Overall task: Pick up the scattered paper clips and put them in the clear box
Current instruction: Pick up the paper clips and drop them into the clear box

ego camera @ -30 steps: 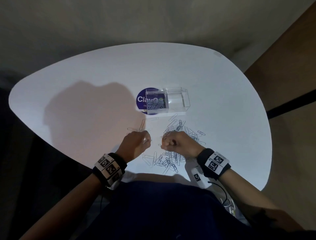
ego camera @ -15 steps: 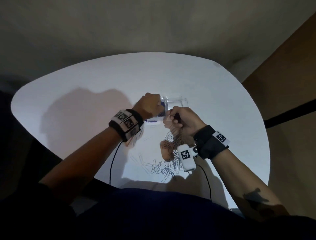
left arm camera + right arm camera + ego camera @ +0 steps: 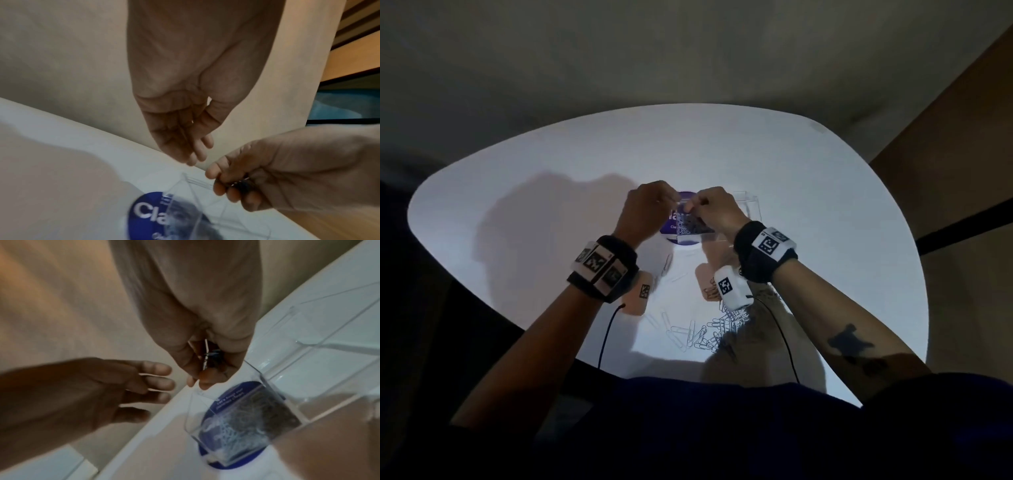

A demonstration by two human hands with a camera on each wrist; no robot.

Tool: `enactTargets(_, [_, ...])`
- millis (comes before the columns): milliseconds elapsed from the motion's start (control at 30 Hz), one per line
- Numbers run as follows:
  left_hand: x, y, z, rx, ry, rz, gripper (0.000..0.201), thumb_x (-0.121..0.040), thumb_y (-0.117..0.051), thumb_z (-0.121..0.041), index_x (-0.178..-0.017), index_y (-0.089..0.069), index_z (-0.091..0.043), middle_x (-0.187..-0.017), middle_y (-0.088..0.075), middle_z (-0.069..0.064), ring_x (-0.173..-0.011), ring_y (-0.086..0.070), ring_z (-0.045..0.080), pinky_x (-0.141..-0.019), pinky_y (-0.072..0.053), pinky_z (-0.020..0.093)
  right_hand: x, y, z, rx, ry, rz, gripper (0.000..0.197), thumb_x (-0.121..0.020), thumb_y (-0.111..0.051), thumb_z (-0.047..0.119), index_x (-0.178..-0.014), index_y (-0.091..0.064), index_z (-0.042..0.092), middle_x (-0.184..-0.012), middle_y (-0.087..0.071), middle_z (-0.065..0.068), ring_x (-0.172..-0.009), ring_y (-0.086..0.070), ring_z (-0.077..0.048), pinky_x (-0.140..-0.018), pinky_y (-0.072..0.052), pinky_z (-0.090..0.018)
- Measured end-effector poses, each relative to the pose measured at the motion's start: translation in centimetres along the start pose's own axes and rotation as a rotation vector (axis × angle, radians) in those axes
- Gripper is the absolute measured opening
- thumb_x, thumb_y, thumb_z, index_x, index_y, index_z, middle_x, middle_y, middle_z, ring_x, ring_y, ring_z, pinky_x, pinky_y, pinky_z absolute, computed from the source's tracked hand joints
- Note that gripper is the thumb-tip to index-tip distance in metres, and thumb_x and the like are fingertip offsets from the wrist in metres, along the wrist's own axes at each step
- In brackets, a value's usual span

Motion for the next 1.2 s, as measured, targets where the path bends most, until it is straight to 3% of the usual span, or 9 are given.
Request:
enactTargets(133, [2.8, 0.7, 1.6, 0.026, -0.002, -0.033, 0.022, -0.077, -0.048, -0.009, -0.082, -0.069, -0.014, -0.076, -0.07, -0.001, -0.073, -0.066, 0.017, -0.071, -0.052, 0.032, 0.1, -1.4, 0.1, 0.256, 0.12, 0.083, 0.027, -0.092, -0.05, -0.001, -0.09, -0.074, 0.011, -0.11, -0.071, -0.007, -0.102, -0.063, -0.023, -0.076, -0.043, -0.02])
enactTargets(300, [5.2, -0.4, 3.5, -0.066, -0.052, -0.041, 0.029, -0.081, -0.047, 0.005, -0.085, -0.07, -0.012, -0.074, -0.07, -0.004, -0.071, -0.066, 0.016, -0.075, -0.054, 0.033, 1.1, -1.6, -0.5, 0.319, 0.175, 0.144, 0.027, -0.088, -0.049, -0.007, -0.099, -0.072, 0.003, -0.111, -0.069, -0.012, -0.099, -0.06, -0.023, -0.08, -0.041, -0.023])
enactTargets(433, [6.1, -1.4, 5.5, -0.168, 0.028, 0.019, 0.03, -0.083, -0.048, 0.002, -0.089, -0.071, -0.017, -0.085, -0.073, 0.0, -0.079, -0.067, 0.019, -0.08, -0.054, 0.035, 3.0, -0.5, -0.1, 0.235, 0.26, 0.027, 0.029, -0.087, -0.05, -0.009, -0.099, -0.073, 0.003, -0.114, -0.07, -0.011, -0.107, -0.062, -0.023, -0.088, -0.048, -0.024])
enactTargets(533, [6.9, -2.2, 6.2, -0.275, 0.065, 0.146, 0.026, -0.082, -0.054, -0.006, -0.094, -0.07, -0.021, -0.093, -0.071, 0.0, -0.089, -0.064, 0.022, -0.082, -0.051, 0.034, 4.9, 0.8, -1.2, 0.147, 0.312, -0.1, 0.021, -0.091, -0.053, -0.005, -0.097, -0.073, 0.002, -0.104, -0.07, -0.005, -0.089, -0.065, -0.013, -0.085, -0.054, -0.024])
enactTargets(733, [8.7, -5.6, 4.2, -0.404, -0.143, 0.381, 0.034, -0.087, -0.053, -0.022, -0.119, -0.062, -0.014, -0.114, -0.06, 0.007, -0.111, -0.051, 0.024, -0.089, -0.046, 0.041, 8.1, 3.5, -7.7, 0.314, 0.242, -0.096, 0.015, -0.093, -0.062, 0.006, -0.093, -0.074, 0.014, -0.103, -0.072, 0.006, -0.083, -0.064, -0.006, -0.083, -0.055, -0.025])
enactTargets(867, [9.0, -8.8, 2.1, -0.422, -0.354, 0.316, 0.032, -0.087, -0.06, -0.016, -0.118, -0.063, -0.01, -0.105, -0.062, 0.009, -0.099, -0.058, 0.028, -0.078, -0.053, 0.039, 9.9, 4.0, -11.0, 0.483, 0.144, -0.038, 0.016, -0.087, -0.068, 0.011, -0.087, -0.072, 0.027, -0.086, -0.064, 0.006, -0.086, -0.065, -0.02, -0.076, -0.05, -0.032])
enactTargets(967, [8.8, -10.8, 1.2, -0.527, -0.421, 0.338, 0.039, -0.089, -0.062, -0.03, -0.124, -0.058, -0.015, -0.109, -0.059, 0.007, -0.101, -0.054, 0.025, -0.079, -0.049, 0.037, 11.1, 3.9, -12.3, 0.447, 0.116, -0.067, 0.016, -0.079, -0.077, 0.017, -0.092, -0.072, 0.025, -0.087, -0.058, 0.006, -0.083, -0.06, -0.019, -0.07, -0.044, -0.03])
enactTargets(1100, [8.5, -11.3, 1.6, -0.476, -0.404, 0.287, 0.017, -0.086, -0.066, -0.018, -0.103, -0.063, -0.015, -0.095, -0.059, 0.003, -0.09, -0.056, 0.023, -0.068, -0.048, 0.034, 12.6, 3.1, -12.6, 0.522, 0.131, 0.034, 0.022, -0.078, -0.078, 0.018, -0.096, -0.066, 0.014, -0.09, -0.055, -0.001, -0.084, -0.049, -0.016, -0.072, -0.045, -0.036])
enactTargets(1200, [7.9, -10.5, 2.7, -0.335, -0.299, 0.312, 0.009, -0.089, -0.057, -0.008, -0.092, -0.061, -0.016, -0.086, -0.057, 0.0, -0.077, -0.055, 0.019, -0.064, -0.046, 0.034, 13.1, 2.9, -13.5, 0.465, 0.176, -0.033, 0.014, -0.077, -0.075, 0.008, -0.087, -0.065, 0.011, -0.083, -0.053, 0.002, -0.079, -0.049, -0.015, -0.068, -0.042, -0.033])
Point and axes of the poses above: each hand's wrist, its own x-axis away from the middle knuckle, its own y-axis out of the back of the hand, z = x × y, the point moved 2 cm from there along -x, towards the middle knuckle
